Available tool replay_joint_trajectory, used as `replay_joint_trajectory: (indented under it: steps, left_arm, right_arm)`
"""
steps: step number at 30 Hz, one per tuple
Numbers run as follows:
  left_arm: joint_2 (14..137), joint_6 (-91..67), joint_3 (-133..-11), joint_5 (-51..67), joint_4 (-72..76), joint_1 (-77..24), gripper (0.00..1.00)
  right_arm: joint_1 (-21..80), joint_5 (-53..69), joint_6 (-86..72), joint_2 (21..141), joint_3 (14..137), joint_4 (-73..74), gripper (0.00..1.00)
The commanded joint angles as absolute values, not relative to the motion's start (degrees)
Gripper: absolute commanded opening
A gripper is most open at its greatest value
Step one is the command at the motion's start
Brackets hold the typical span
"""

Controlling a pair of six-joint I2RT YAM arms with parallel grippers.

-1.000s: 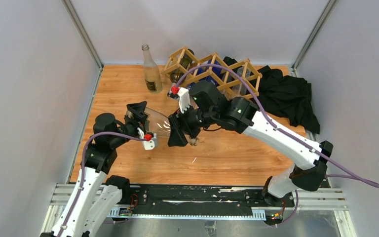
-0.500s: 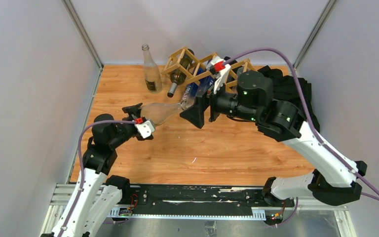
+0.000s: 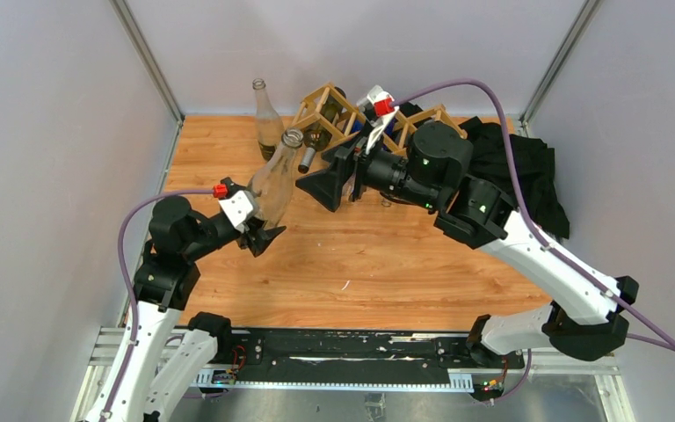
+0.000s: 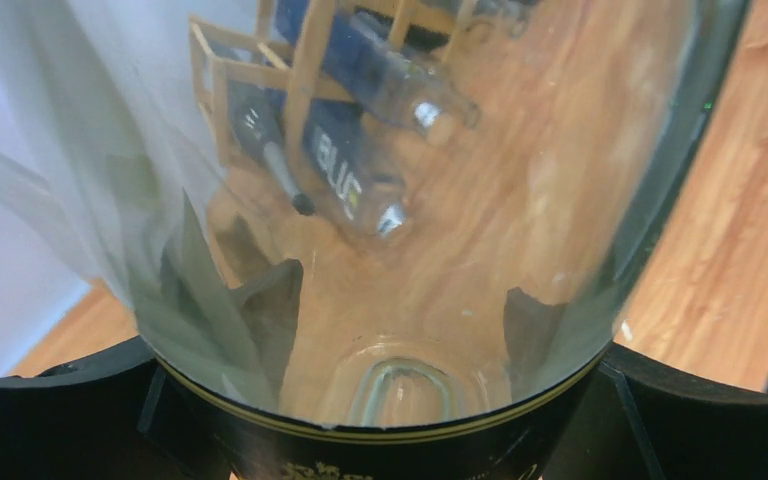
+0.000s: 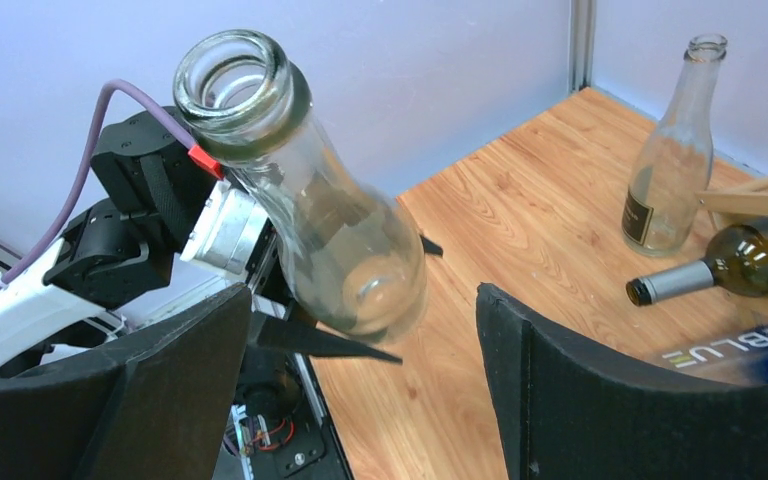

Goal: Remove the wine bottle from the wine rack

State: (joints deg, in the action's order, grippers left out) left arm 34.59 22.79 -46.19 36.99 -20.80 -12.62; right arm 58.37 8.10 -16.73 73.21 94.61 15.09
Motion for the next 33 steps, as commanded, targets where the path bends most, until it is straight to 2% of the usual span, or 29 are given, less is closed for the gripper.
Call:
replay_joint_trajectory:
  steps: [1,9,17,26,28,31,32,33]
  left_arm:
    - [33.45,14.26,-49.48,42.37,-16.74,-12.92,0.00]
    - [32.94,8.01,-48.27,44.12,-17.97,-12.92,0.00]
    - [30.97,5.45,-46.13,45.05,-17.79,-12.92,0.00]
    - [30.08,4.81,-44.63,46.33,-18.35,-12.92,0.00]
    - [29.72,4.96,-44.37,46.37,-18.77,-12.92,0.00]
    - [29.21,5.87,-43.97,46.79,-20.14,-12.92,0.00]
    - [29.11,6.11,-43.87,46.70,-20.57,-12.92,0.00]
    - [29.09,6.15,-43.86,46.34,-20.91,-12.92,0.00]
  right_arm:
    - [58.00,10.75,-17.69,75.19,96.17,7.28,0.86]
    - [58.50,12.14,-18.31,79.87,100.63,2.76,0.82]
    - [59.13,12.08,-18.69,83.91,103.33,3.08,0.70]
    - [59.68,9.11,-17.88,86.71,105.14,2.87,0.60]
    - [59.68,8.99,-17.94,86.97,104.95,2.40,0.43]
    - [59.63,8.82,-18.21,87.55,105.34,2.93,0.09]
    - [59.67,8.80,-18.21,87.68,105.50,3.48,0.01]
    - [59.68,8.79,-18.25,87.79,105.63,3.96,0.00]
